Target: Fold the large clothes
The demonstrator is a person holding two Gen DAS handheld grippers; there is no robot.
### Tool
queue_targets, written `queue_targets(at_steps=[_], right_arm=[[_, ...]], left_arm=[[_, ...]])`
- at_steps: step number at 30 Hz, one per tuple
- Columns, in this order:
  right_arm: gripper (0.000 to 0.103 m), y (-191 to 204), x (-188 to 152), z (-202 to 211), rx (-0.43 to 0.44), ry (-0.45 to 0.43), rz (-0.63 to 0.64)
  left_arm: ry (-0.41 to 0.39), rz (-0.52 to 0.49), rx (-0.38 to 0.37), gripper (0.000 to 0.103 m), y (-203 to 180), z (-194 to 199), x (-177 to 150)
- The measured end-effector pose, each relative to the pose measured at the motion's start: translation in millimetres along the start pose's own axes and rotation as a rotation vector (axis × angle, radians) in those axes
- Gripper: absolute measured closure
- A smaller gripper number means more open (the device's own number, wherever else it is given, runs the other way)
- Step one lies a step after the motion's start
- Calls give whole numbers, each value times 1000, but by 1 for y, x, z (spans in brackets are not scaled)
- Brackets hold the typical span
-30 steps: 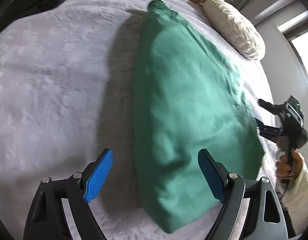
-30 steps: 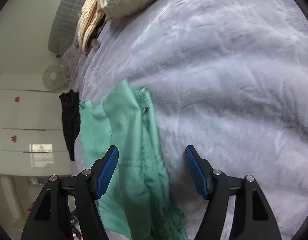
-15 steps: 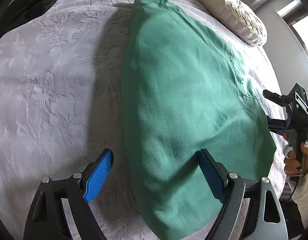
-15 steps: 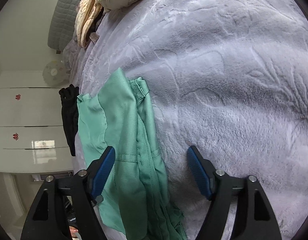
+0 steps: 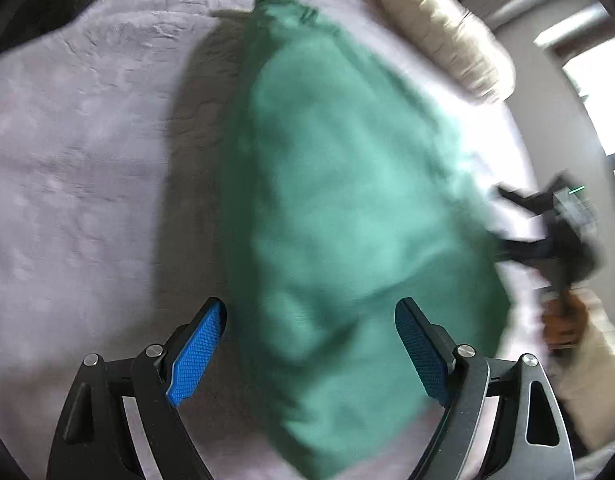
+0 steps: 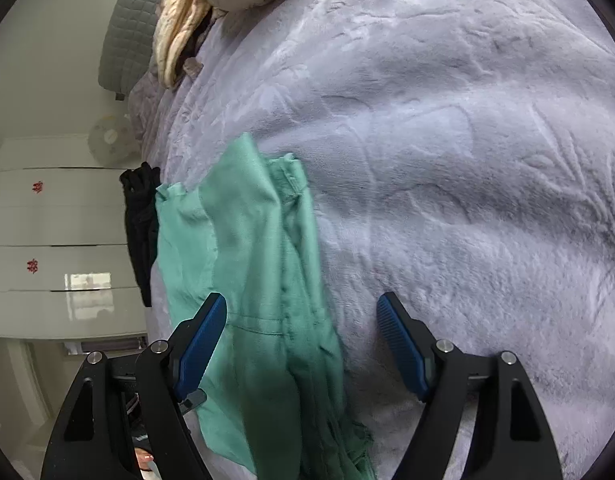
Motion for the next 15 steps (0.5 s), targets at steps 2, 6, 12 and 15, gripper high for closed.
queue_targets(at_steps=[2, 6, 12, 15], right_arm=[[22, 7, 6, -3, 19, 16, 32], [22, 6, 21, -20, 4, 65, 58], [22, 25, 39, -46, 82, 126, 112], [22, 31, 46, -61, 82, 138, 130]], left_arm=[[-12, -4, -15, 16, 3, 2, 4], [53, -19, -9, 16, 15, -20, 8], [98, -24, -79, 8, 10, -44, 12], [95, -28, -62, 5, 6, -53, 10]])
Point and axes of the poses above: each gripper's, at about its wrist camera, not at the fingertips, and z roughly against the way its jaws point, y to its left, x to its top, the point moved 7 cm from there along -z, roughly the way its jaws point, and after that the axes turned 14 degrees about y, right-handed, at the moved point
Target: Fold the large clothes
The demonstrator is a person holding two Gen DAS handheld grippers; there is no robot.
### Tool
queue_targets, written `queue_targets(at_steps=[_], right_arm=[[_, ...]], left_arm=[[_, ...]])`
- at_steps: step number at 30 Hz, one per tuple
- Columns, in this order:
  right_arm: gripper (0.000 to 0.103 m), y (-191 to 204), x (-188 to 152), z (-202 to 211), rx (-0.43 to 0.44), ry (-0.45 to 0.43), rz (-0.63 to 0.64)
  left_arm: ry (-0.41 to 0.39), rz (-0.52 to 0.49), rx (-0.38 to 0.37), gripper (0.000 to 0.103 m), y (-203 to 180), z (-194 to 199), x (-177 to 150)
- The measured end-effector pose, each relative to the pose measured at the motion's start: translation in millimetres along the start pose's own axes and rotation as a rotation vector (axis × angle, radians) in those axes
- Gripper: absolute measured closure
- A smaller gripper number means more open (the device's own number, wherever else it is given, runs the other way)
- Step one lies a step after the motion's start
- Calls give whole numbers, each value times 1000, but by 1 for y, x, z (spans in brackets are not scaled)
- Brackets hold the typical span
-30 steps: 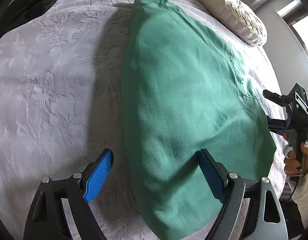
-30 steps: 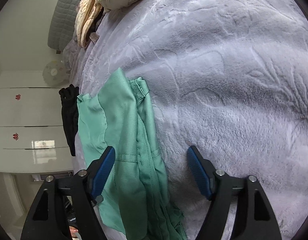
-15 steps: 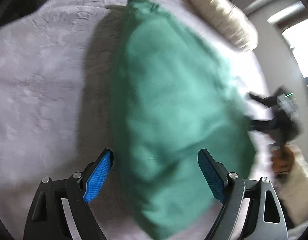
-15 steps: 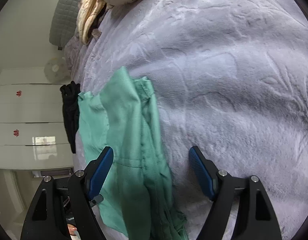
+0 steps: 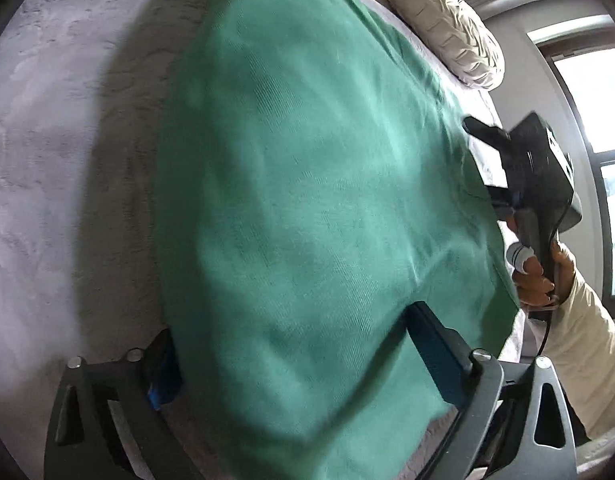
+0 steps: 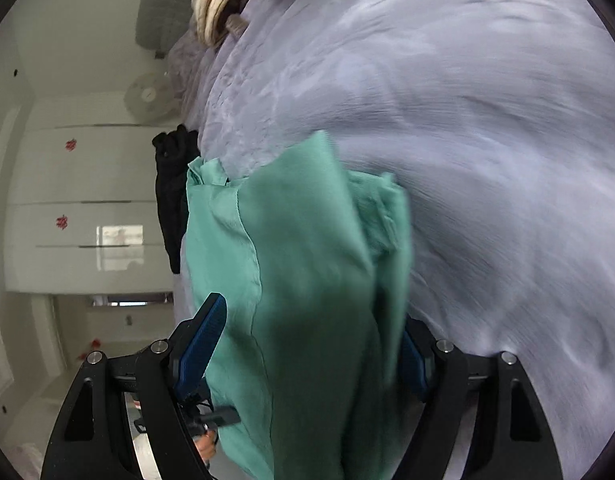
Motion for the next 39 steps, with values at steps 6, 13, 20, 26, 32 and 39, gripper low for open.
queue_targets(at_steps=[6, 13, 20, 26, 32, 39], right_arm=[[48, -4, 1, 0, 42, -32, -49], [82, 23, -19, 13, 224, -96, -36], [82, 78, -54, 20, 246, -108, 11], [82, 120, -104, -5, 262, -100, 26], [82, 130, -175, -75, 302, -84, -52], [81, 95, -201, -159, 228, -52, -171]], left_arm=[[-19, -2, 39, 31, -2, 5, -2], [-134, -36, 3, 60, -22, 48, -18], [-168, -91, -62, 60, -38, 95, -55], [-147, -128, -75, 60, -10, 133, -121], [-70, -127, -9, 60, 39, 149, -185], [46, -19, 125, 49, 115, 104, -230]])
Point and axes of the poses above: each gripper's, at about its wrist camera, not at the fingertips, and z roughly against the way its jaws point, y to its left, x to its top, the point moved 7 cm from there along -z, roughly the way its jaws point, and after that the axes turned 14 degrees about y, right-handed, at the moved point
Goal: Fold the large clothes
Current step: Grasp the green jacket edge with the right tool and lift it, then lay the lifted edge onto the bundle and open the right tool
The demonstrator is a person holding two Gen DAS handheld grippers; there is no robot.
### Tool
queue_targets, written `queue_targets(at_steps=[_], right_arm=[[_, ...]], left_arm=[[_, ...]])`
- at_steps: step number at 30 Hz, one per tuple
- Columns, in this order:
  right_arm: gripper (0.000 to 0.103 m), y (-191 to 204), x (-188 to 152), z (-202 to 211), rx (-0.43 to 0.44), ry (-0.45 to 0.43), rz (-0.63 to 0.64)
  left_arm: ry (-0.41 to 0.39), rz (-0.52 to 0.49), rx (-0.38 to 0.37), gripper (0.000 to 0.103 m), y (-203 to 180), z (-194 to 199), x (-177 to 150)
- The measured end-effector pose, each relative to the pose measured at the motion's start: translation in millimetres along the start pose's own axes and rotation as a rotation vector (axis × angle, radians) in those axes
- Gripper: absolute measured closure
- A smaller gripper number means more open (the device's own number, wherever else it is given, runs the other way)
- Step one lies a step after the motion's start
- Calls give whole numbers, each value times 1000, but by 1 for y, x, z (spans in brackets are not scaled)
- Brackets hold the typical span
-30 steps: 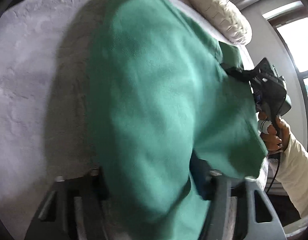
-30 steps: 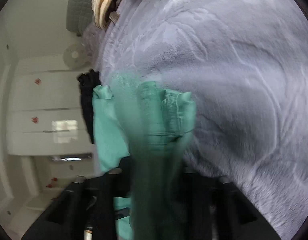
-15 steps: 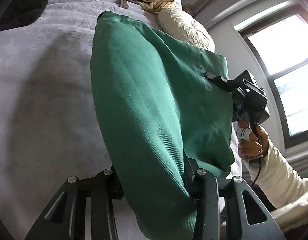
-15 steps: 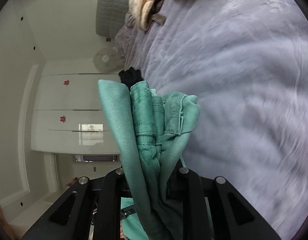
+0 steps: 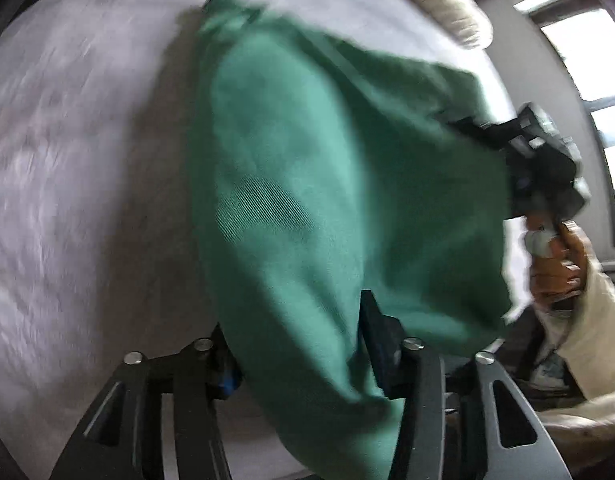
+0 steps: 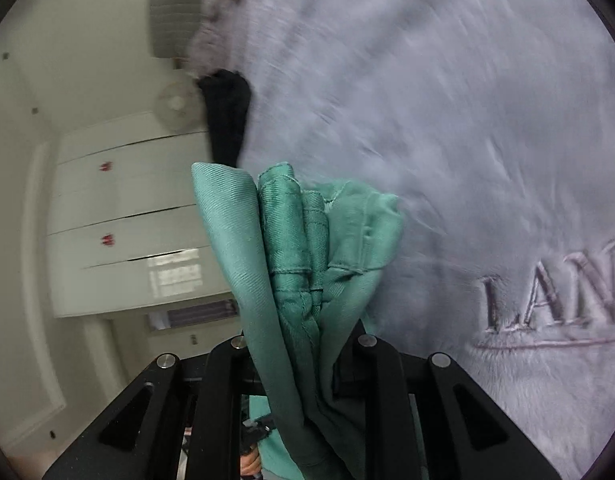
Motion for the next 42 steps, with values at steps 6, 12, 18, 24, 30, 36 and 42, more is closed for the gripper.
queue_targets(at_steps=[6, 12, 18, 24, 30, 36, 42], right_arm=[[53, 12, -7, 38, -349, -97, 69], [63, 33, -1, 41, -419, -128, 149], [100, -3, 22, 28, -542, -101, 100], [103, -31, 20, 38, -435, -94, 13], [97, -9, -17, 59, -518, -79, 37], [97, 26, -77, 64, -570, -24, 127], [56, 29, -135, 41, -626, 121, 168]], left_arm=[[-83, -62, 12, 48, 7, 40, -21], [-219, -28, 65, 48, 17, 68, 0], [-234, -29, 230, 34, 5, 20, 18], [-215, -1, 258, 34, 7, 33, 15], [-159, -103, 249, 34, -10, 43, -16], [-49, -179, 307, 29, -10, 2, -53], [-48, -58, 227, 27, 4, 2, -56]])
Point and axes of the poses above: each gripper's, at about its wrist camera, not at the fingertips, and z roughly against the way its jaws point, y to its left, x to its top, the point moved 7 cm from there along -z, roughly the way its jaws point, and after that the axes turned 14 degrees about y, right-handed, at the moved point
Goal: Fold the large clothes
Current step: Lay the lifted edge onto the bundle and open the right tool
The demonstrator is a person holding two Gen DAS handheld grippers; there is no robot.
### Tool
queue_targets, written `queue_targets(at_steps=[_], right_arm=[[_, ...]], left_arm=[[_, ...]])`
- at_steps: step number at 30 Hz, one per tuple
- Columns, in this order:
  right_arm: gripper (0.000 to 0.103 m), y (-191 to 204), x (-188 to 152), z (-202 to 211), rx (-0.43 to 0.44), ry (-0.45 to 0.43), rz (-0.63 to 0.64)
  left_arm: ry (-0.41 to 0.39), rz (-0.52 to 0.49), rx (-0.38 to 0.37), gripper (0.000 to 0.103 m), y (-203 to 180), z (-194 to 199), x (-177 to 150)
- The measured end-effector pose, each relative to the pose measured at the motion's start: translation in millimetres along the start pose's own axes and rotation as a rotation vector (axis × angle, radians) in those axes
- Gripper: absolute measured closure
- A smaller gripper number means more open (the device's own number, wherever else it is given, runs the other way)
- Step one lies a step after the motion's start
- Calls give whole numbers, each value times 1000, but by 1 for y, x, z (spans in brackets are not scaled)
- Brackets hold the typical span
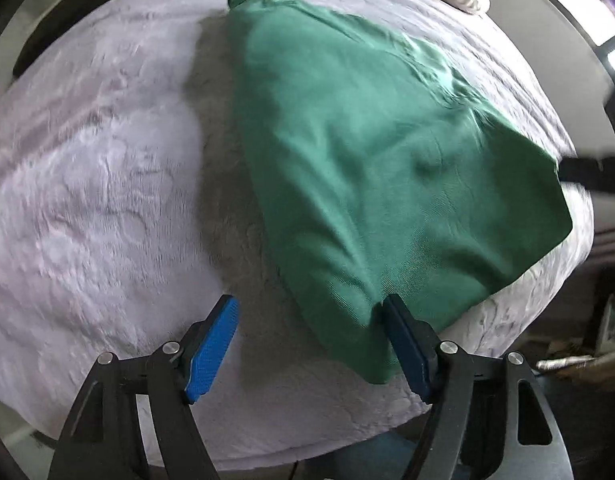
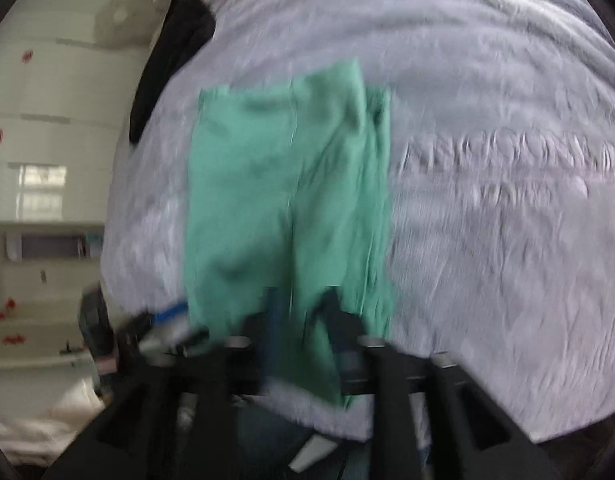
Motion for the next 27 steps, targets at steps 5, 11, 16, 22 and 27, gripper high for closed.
queue_targets(at_steps=[5, 11, 16, 22, 27], right_arm=[[96, -26, -20, -24, -75, 32, -98], [98, -68, -33, -41, 15, 61, -238], [99, -73, -36, -32, 31, 78, -270], [95, -16, -36, 19, 46, -40, -43], [95, -8, -12, 7, 15, -19, -9]], left_arm=[[11, 25, 5, 19, 5, -1, -2], [29, 45, 1, 19, 5, 5, -2], [41, 52, 20, 20, 8, 12, -3], [47, 66, 25, 19, 11, 11, -6], [58, 72, 27, 19, 8, 8, -1]])
Point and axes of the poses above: each gripper's, at about its wrist camera, not at the fingertips, and z roughly against the way its jaws point, y to its left, x to its top, the point moved 7 cm from there along -z, roughly the way its jaws point, and after that the axes turned 14 degrees about y, right-handed, at the moved point
